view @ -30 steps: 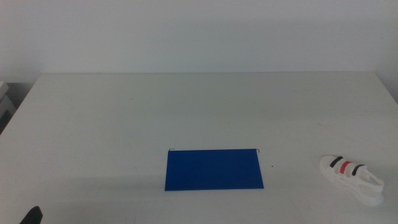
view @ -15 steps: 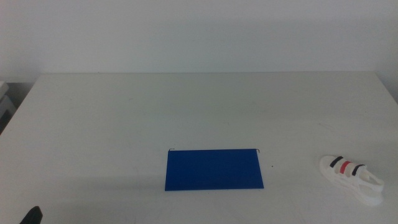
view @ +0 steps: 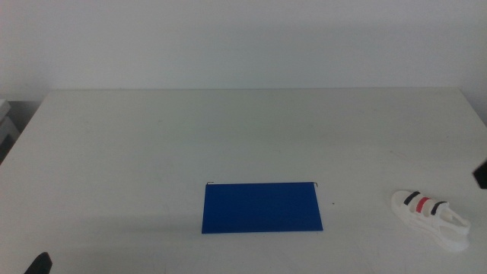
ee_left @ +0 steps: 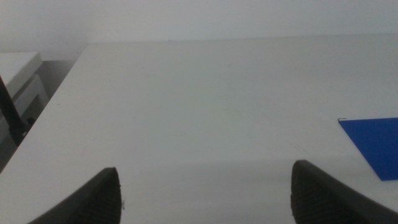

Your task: Use one arm to grab the shoe from the table and place it on the mat.

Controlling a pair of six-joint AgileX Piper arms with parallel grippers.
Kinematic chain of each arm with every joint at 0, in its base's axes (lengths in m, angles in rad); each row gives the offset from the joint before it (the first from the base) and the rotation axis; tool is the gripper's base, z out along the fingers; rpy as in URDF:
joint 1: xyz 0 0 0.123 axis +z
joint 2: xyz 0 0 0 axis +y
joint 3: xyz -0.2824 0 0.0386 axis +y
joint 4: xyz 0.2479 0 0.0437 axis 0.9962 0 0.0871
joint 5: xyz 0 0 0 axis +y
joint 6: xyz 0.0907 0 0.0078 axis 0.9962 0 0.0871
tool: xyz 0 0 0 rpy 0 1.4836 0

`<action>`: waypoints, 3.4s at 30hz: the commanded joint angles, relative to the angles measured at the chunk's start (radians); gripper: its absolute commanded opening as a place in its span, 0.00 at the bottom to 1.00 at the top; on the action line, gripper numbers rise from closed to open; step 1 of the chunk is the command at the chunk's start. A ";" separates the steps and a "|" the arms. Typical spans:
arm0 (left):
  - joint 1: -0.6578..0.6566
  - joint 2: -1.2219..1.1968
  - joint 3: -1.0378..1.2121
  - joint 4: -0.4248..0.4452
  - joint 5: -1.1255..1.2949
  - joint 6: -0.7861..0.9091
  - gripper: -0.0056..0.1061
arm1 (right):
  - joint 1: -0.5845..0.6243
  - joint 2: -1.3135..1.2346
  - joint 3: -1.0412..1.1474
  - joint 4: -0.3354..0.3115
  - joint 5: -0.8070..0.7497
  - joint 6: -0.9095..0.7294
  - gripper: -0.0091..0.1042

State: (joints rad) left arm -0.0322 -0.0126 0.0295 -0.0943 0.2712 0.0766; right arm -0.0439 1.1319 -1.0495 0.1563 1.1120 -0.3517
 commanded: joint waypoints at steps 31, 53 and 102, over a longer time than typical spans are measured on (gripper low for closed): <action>-0.005 -0.014 0.007 -0.008 -0.080 -0.005 0.89 | 0.061 0.568 -0.045 -0.026 -0.237 -0.281 0.63; -0.005 -0.014 0.007 -0.008 -0.080 -0.005 0.89 | 0.102 0.585 -0.106 -0.078 -0.115 -0.189 0.05; -0.005 -0.014 0.007 -0.008 -0.080 -0.005 0.89 | 0.653 1.044 -0.999 -0.053 0.176 -0.444 0.05</action>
State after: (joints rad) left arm -0.0322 -0.0126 0.0295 -0.0943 0.2712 0.0763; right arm 0.5975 2.2372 -2.0223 0.1008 1.2332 -0.7950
